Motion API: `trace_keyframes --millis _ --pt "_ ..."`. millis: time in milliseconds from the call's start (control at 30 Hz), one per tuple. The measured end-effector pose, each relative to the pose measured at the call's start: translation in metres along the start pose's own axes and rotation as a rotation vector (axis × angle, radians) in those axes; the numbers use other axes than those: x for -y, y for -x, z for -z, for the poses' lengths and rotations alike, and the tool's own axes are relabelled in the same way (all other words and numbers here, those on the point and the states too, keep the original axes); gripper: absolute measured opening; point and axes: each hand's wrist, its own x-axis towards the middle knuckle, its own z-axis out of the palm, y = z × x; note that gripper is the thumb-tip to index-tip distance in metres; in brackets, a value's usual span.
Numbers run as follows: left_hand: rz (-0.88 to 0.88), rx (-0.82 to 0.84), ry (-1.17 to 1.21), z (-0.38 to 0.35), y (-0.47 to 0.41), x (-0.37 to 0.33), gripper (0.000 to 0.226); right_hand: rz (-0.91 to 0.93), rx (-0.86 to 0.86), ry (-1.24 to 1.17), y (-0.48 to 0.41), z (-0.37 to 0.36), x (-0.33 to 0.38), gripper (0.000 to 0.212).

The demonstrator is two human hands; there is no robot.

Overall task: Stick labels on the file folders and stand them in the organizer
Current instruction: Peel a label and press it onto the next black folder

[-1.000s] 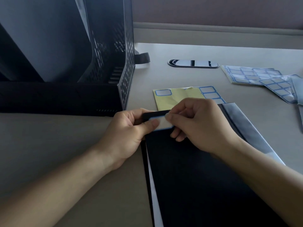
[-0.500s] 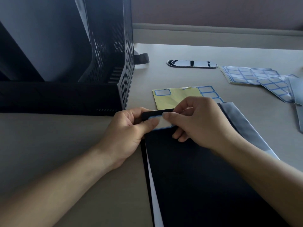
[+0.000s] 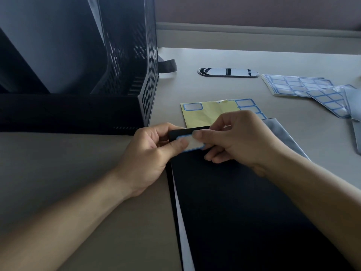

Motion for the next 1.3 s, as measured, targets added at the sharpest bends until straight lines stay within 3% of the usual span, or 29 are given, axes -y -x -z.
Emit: trace_keyframes --millis 233,400,467,567,800,900,967,1100,1233,1300 --pt "0.019 -0.044 0.028 -0.002 -0.001 0.001 0.01 0.032 -0.057 0.314 0.0 0.011 0.005 0.042" --pt "0.052 -0.051 0.113 -0.002 -0.002 -0.001 0.013 0.406 -0.305 0.471 -0.009 0.019 0.001 0.034" --pt "0.046 -0.029 0.121 -0.001 -0.001 -0.002 0.009 0.452 -0.236 0.6 -0.008 0.015 -0.001 0.041" --pt "0.009 0.009 0.071 0.001 -0.001 -0.001 0.01 0.375 -0.052 0.69 -0.007 0.006 -0.008 0.05" --pt "0.009 0.036 -0.046 0.002 -0.001 -0.002 0.006 0.375 -0.025 0.548 -0.019 0.006 -0.013 0.042" --pt "0.004 -0.032 -0.141 -0.001 -0.002 -0.001 0.025 0.395 -0.034 0.542 -0.019 0.006 -0.013 0.052" --pt "-0.018 -0.055 -0.181 -0.002 -0.004 -0.001 0.032 0.405 -0.046 0.53 -0.02 0.006 -0.014 0.047" --pt "-0.026 -0.045 -0.175 -0.001 -0.005 0.0 0.017 0.425 -0.035 0.539 -0.023 0.005 -0.016 0.041" --pt "0.012 -0.039 -0.074 -0.001 -0.005 0.0 0.018 0.396 0.125 0.474 -0.019 0.012 -0.008 0.049" --pt "0.021 -0.04 -0.053 -0.002 -0.005 0.0 0.018 0.381 0.174 0.507 -0.019 0.015 -0.005 0.041"
